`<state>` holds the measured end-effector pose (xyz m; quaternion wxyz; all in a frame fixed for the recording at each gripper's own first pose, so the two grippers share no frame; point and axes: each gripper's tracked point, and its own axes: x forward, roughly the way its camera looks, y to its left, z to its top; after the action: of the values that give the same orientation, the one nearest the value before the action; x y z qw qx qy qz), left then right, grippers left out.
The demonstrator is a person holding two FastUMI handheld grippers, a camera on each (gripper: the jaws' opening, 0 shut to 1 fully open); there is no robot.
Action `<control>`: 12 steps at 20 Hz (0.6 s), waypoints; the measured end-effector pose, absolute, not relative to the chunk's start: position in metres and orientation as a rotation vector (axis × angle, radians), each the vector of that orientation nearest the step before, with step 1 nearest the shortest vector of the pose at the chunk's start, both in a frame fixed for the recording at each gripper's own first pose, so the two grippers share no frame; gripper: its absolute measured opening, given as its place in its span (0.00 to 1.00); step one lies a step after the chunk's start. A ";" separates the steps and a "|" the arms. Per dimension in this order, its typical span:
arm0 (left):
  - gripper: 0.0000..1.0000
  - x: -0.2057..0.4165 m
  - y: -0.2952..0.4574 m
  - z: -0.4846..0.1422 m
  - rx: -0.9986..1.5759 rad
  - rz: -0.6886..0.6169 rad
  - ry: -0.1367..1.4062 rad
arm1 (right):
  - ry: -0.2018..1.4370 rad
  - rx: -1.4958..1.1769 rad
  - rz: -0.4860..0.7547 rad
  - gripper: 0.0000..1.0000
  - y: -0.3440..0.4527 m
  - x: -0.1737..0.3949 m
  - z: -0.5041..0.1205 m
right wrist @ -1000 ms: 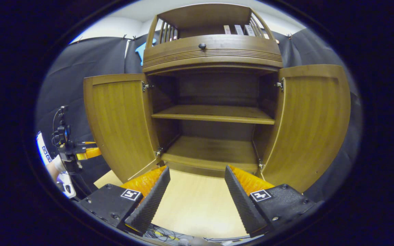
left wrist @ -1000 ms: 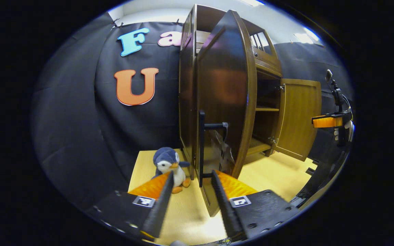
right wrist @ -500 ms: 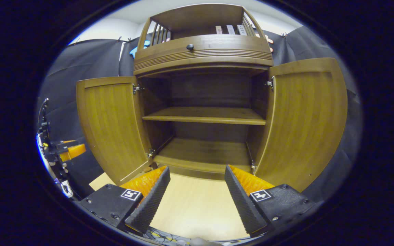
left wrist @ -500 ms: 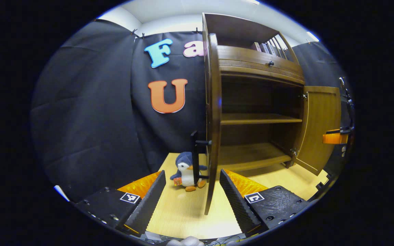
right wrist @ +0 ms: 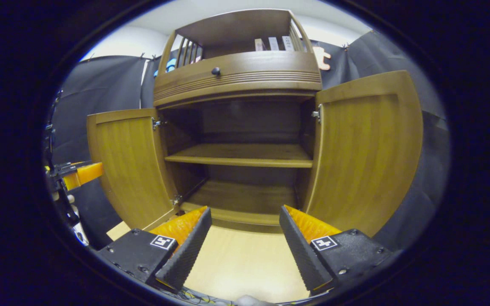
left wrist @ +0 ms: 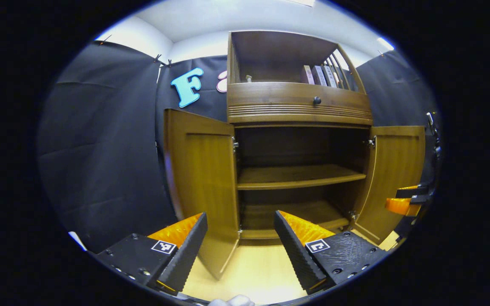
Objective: Open the right door of the double-door shoe cabinet with the right hand, and open the left door with the left hand.
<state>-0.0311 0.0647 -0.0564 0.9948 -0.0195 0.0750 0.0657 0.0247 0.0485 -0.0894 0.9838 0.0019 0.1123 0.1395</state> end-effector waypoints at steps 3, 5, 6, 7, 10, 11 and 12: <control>1.00 -0.018 0.031 -0.059 -0.034 0.110 0.154 | 0.207 0.010 0.243 1.00 0.025 0.026 -0.080; 0.95 -0.012 0.010 -0.061 -0.017 0.077 0.162 | 0.196 0.024 0.216 1.00 0.012 0.025 -0.076; 0.95 -0.010 0.004 -0.063 -0.008 0.071 0.163 | 0.192 0.032 0.203 1.00 0.007 0.025 -0.075; 1.00 -0.009 -0.003 -0.065 -0.007 0.065 0.166 | 0.189 0.039 0.191 1.00 0.003 0.024 -0.074; 0.96 -0.010 -0.023 -0.067 -0.009 0.061 0.148 | 0.183 0.046 0.144 1.00 -0.014 0.019 -0.078; 0.96 -0.008 -0.028 -0.068 -0.003 0.055 0.147 | 0.181 0.045 0.127 1.00 -0.019 0.018 -0.078; 0.96 -0.009 -0.034 -0.069 -0.002 0.042 0.148 | 0.181 0.049 0.119 1.00 -0.021 0.016 -0.079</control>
<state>-0.0085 -0.0343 -0.0695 0.9970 -0.0012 0.0741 0.0211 0.0157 -0.0212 -0.0795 0.9938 0.0243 0.0904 0.0595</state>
